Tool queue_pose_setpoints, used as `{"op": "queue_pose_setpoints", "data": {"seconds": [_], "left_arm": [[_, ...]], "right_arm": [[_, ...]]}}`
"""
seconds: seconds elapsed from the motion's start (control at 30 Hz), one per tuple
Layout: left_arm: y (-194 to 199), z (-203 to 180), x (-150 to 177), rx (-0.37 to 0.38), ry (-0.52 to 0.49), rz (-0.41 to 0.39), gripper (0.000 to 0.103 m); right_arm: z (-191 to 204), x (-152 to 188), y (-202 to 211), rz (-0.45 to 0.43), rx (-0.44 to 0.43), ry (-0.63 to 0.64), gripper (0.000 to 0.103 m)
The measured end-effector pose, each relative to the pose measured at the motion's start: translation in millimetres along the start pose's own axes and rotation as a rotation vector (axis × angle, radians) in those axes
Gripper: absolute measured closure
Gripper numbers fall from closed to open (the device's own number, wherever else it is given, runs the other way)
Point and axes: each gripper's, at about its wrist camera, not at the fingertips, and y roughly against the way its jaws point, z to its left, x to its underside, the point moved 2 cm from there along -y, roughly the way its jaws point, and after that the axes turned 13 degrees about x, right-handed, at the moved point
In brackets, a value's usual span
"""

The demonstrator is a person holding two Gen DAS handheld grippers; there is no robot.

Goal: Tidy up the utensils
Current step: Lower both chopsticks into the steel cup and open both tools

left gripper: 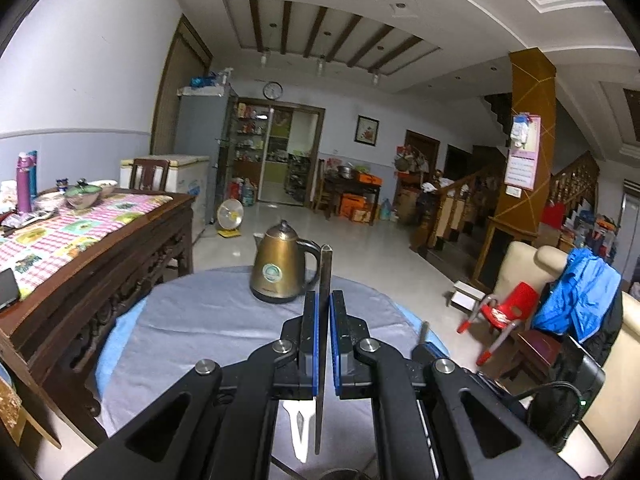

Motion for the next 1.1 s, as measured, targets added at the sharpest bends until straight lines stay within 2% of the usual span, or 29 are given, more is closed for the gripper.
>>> {"op": "queue_pose_setpoints", "data": {"seconds": [0.43,0.73,1.1], "left_arm": [[-12.2,-17.3,26.3,0.044,0.002,0.119,0.098],[-26.0,-13.7,41.8,0.013,0.015,0.198,0.098],[-32.2,-1.3,51.7,-0.009,0.048,0.259,0.098]], "right_arm": [[-10.1,13.8,8.0,0.048,0.011,0.008,0.097],[-11.4,20.3,12.4,0.073,0.004,0.014,0.097],[-12.3,31.5,16.8,0.125,-0.02,0.029,0.097]]}}
